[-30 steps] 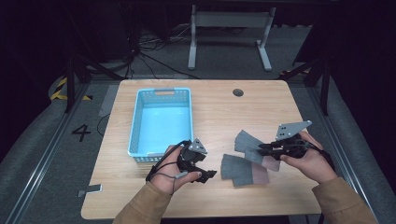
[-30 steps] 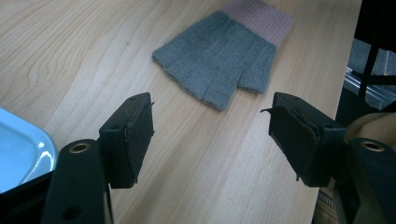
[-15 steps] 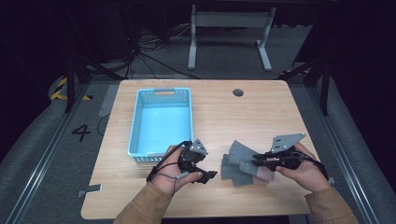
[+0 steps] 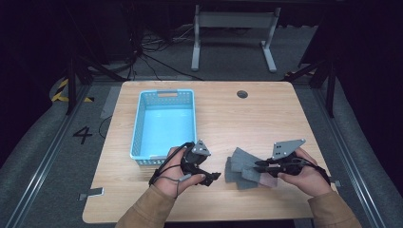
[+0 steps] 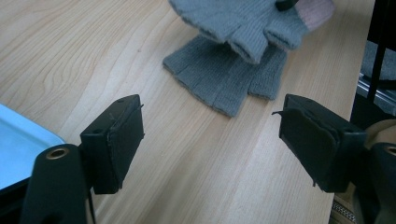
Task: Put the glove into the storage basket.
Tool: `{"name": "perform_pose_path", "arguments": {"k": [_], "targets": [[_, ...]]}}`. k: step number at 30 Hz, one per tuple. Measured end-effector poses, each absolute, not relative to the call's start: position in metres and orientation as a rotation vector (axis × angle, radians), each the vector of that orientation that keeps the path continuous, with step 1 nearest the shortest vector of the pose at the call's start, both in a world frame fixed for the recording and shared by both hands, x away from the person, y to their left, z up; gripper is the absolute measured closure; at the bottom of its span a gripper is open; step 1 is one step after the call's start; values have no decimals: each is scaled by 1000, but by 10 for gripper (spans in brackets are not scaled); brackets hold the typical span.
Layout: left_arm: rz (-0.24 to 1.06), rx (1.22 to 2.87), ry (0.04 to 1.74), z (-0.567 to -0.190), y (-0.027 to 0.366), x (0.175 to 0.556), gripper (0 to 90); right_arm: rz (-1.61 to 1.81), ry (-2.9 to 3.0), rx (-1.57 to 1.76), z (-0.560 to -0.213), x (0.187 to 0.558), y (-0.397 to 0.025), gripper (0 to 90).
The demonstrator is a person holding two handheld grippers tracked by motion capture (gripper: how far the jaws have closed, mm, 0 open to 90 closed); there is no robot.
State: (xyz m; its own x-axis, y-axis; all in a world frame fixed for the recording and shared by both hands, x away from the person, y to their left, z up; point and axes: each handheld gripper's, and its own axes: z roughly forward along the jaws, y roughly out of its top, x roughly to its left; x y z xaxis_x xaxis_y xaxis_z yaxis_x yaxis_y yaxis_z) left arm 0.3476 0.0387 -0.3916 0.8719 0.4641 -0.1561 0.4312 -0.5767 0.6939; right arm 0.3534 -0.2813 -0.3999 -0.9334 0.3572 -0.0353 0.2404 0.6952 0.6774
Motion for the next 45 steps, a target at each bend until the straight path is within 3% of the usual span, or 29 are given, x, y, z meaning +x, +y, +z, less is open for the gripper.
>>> {"name": "perform_pose_path", "arguments": {"k": [7, 10, 21, 45], "targets": [[149, 2258, 637, -392, 36, 348, 199, 1026, 2759, 460, -405, 353, -276, 798], [120, 2252, 632, -389, 38, 349, 198, 1011, 2765, 450, -407, 353, -274, 798], [75, 2241, 603, -389, 38, 348, 340, 985, 2803, 404, -414, 353, -266, 798], [62, 2256, 616, -391, 38, 349, 353, 910, 2799, 334, -417, 357, -259, 803]]}}
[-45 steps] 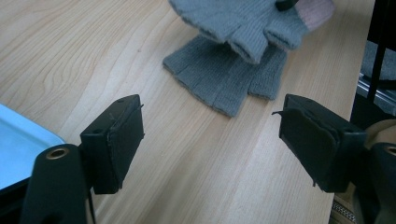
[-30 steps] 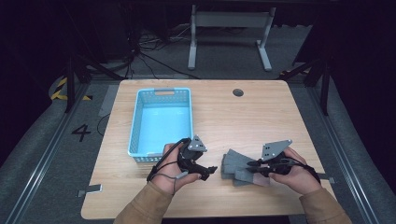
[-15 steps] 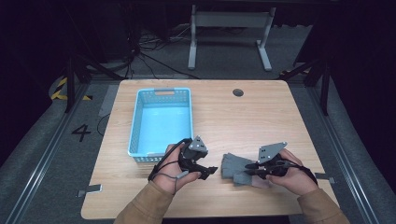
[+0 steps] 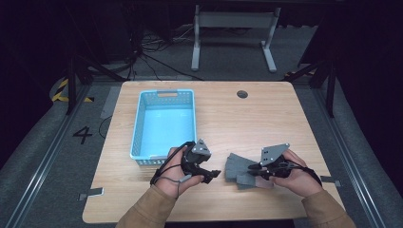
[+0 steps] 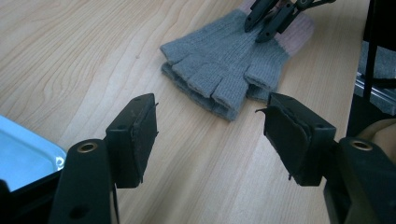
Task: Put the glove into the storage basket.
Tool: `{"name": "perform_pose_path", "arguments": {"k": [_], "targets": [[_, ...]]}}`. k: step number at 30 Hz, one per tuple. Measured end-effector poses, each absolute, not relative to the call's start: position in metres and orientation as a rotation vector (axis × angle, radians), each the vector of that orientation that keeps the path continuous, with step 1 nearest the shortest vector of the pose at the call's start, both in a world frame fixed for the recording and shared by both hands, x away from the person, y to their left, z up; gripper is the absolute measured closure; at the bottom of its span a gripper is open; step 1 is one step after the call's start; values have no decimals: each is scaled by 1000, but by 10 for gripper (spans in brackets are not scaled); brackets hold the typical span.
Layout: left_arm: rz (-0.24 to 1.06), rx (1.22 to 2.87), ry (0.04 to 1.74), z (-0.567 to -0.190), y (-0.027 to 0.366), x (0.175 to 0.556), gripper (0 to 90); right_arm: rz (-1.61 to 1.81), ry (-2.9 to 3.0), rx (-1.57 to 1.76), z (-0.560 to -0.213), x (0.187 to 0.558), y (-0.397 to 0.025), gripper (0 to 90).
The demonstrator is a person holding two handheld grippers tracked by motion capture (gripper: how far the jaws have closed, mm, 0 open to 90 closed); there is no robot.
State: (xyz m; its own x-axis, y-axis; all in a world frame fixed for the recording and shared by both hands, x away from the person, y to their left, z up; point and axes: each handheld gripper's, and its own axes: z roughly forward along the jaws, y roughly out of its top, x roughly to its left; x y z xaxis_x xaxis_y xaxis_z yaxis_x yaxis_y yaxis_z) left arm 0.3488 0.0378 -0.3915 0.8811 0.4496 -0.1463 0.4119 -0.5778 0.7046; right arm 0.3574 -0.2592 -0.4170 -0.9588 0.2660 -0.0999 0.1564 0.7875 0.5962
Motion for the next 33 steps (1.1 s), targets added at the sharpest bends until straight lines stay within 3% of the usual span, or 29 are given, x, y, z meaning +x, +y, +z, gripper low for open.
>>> {"name": "perform_pose_path", "arguments": {"k": [13, 33], "targets": [[23, 2301, 583, -397, 30, 348, 400, 979, 2749, 415, -415, 356, -270, 702], [-42, 2357, 555, -414, 14, 346, 594, 923, 2636, 721, -399, 353, -333, 684]]}}
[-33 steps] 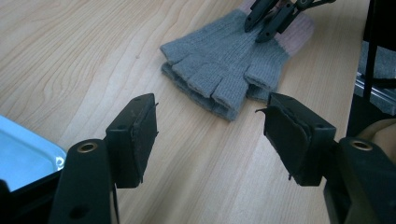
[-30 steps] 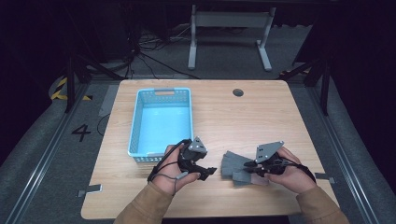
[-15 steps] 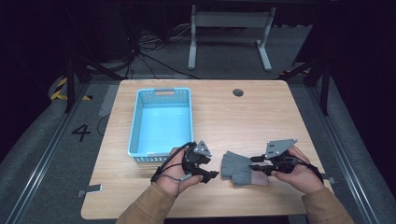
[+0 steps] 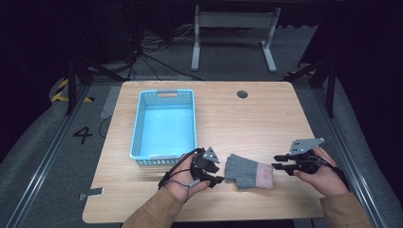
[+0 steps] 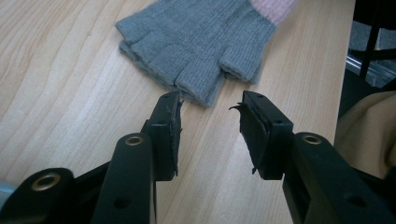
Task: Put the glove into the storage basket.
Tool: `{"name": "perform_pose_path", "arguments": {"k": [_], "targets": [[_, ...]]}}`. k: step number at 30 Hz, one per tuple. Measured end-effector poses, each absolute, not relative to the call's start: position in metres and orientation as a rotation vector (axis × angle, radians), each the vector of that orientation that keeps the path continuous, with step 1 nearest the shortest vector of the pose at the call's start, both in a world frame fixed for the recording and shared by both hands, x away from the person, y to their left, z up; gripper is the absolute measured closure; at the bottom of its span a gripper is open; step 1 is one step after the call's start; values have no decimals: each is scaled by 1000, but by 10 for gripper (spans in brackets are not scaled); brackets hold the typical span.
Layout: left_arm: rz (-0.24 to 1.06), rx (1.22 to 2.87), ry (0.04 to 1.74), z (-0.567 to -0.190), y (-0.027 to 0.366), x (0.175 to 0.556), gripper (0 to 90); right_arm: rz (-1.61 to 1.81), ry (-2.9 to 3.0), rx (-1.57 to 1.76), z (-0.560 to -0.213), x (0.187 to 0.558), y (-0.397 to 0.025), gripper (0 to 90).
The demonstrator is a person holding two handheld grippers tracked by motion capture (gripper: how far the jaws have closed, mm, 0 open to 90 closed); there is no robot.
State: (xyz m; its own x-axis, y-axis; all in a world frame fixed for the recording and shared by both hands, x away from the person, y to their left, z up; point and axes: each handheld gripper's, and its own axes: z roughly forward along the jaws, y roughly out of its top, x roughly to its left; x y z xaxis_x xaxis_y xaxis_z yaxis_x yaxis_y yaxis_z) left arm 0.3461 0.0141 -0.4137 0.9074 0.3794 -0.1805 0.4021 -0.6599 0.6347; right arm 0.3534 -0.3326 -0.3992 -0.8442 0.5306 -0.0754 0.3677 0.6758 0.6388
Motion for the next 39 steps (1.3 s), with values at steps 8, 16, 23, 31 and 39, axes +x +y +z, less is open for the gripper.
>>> {"name": "perform_pose_path", "arguments": {"k": [8, 16, 23, 31, 39], "targets": [[-51, 2378, 552, -426, 5, 348, 603, 853, 2648, 804, -410, 357, -351, 683], [-32, 2380, 546, -434, -1, 348, 624, 845, 2702, 783, -421, 358, -344, 681], [-41, 2387, 579, -443, -4, 350, 652, 846, 2720, 765, -425, 359, -339, 679], [-73, 2395, 592, -450, -11, 354, 711, 842, 2721, 757, -426, 360, -339, 681], [-46, 2387, 593, -450, -16, 353, 815, 828, 2730, 739, -427, 360, -334, 691]]}}
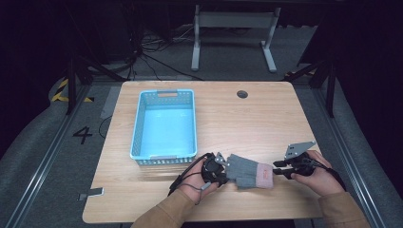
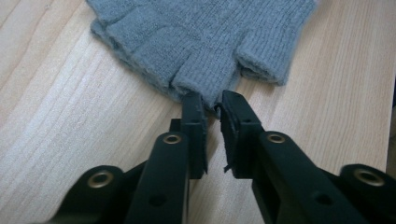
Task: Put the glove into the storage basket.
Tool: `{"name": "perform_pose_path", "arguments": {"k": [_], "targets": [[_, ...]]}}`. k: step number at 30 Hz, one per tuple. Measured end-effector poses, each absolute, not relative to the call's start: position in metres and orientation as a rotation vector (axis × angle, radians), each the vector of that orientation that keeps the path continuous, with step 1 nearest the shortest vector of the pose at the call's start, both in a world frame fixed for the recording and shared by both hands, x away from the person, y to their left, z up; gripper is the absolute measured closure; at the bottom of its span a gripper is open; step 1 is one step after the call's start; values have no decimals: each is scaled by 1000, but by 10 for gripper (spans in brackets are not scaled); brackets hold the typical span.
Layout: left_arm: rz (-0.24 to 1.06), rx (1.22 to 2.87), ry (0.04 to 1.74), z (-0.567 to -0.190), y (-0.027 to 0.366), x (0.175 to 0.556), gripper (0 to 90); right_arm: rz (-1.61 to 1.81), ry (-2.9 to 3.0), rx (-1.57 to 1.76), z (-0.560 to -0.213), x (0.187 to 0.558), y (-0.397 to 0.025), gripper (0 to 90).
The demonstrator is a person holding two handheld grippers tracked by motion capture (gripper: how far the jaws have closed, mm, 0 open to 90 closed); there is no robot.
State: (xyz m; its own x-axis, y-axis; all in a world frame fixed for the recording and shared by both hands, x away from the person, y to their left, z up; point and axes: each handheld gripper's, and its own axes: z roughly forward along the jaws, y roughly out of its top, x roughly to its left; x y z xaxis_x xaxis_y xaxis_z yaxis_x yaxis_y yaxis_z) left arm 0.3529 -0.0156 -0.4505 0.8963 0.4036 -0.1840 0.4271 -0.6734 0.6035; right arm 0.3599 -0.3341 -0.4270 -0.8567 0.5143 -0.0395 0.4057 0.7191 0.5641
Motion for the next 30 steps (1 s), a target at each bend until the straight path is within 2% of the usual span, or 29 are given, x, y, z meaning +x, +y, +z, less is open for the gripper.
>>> {"name": "perform_pose_path", "arguments": {"k": [6, 13, 22, 30], "targets": [[-24, 2395, 578, -450, -17, 352, 879, 818, 2737, 699, -428, 360, -330, 720], [-14, 2390, 572, -448, -17, 351, 884, 806, 2738, 626, -424, 358, -326, 860], [14, 2385, 521, -435, -15, 343, 886, 844, 2675, 625, -413, 354, -327, 874], [1, 2413, 503, -435, -19, 338, 886, 835, 2673, 624, -416, 356, -326, 874]]}}
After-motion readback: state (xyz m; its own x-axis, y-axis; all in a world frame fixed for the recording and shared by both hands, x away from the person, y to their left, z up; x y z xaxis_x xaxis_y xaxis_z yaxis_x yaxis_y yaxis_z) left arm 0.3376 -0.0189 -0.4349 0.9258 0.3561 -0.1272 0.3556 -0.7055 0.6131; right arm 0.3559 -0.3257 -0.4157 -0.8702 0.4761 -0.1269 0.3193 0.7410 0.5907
